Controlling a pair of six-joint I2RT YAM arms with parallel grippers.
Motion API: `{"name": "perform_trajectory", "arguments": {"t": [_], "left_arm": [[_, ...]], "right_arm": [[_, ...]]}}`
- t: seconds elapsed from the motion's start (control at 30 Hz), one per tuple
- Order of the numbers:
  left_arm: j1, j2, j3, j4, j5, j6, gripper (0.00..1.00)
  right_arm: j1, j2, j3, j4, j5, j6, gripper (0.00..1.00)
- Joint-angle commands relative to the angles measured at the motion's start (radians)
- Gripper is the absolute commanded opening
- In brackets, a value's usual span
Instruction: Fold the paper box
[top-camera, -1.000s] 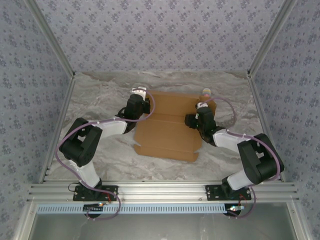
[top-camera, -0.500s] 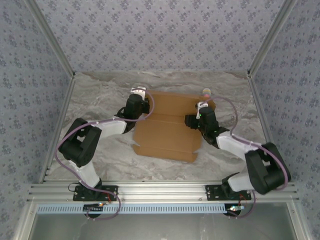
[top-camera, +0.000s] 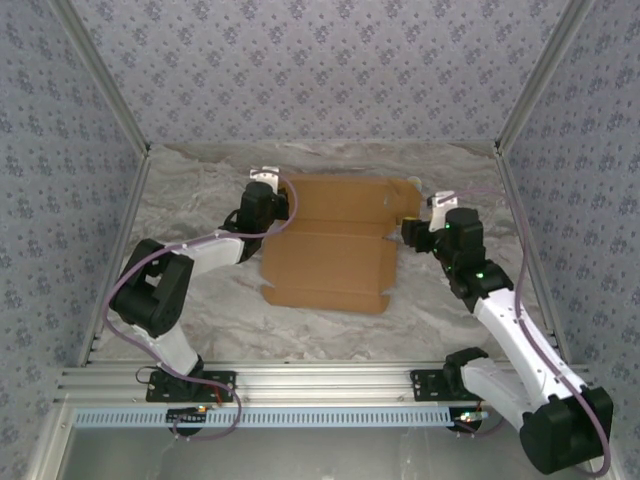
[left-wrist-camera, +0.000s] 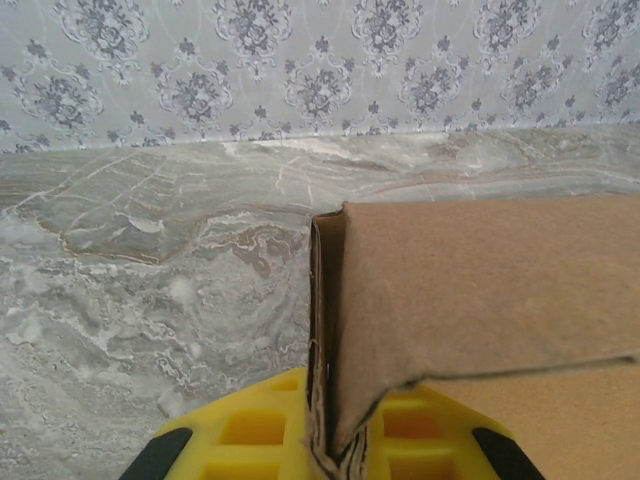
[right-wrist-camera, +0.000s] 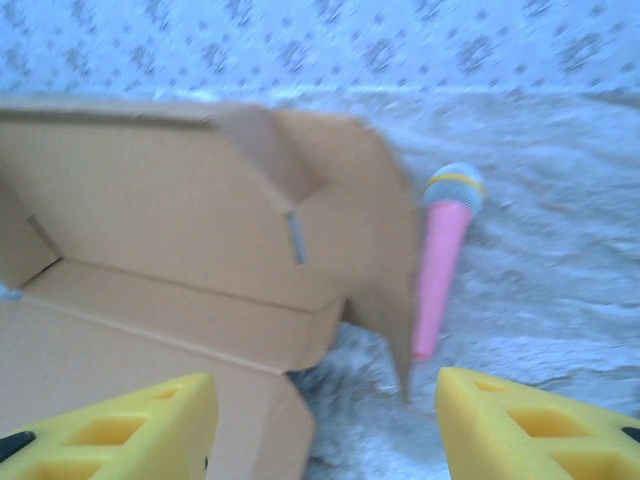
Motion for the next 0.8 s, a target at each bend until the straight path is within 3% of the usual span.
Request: {"name": "perform_trajectory", "arguments": {"t": [0.0, 0.2, 0.3, 0.57, 0.77], "left_arm": [[0.001, -0.033, 0.007, 0.016, 0.026, 0.001, 0.0], [0.001, -0.03, 0.008, 0.017, 0.039, -0.007, 0.0], [0.001, -0.029, 0.006, 0.018, 0.043, -0.01, 0.0], [0.002, -0.026, 0.01, 0.015, 0.055, -0.02, 0.0], [0.0, -0.026, 0.014, 0.013, 0.063, -0.022, 0.0]], "right_arm": [[-0.091, -0.006, 0.038, -0.079, -0.049, -0.019, 0.61], [-0.313, 0.138, 0.066, -0.055, -0.18, 0.047, 0.61], [-0.368, 0.238, 0.067, 0.005, -0.247, 0.067, 0.6], [-0.363, 0.478, 0.07, 0.23, -0.527, 0.043, 0.56], [-0.325, 0.528, 0.075, 0.258, -0.626, -0.039, 0.55]]}}
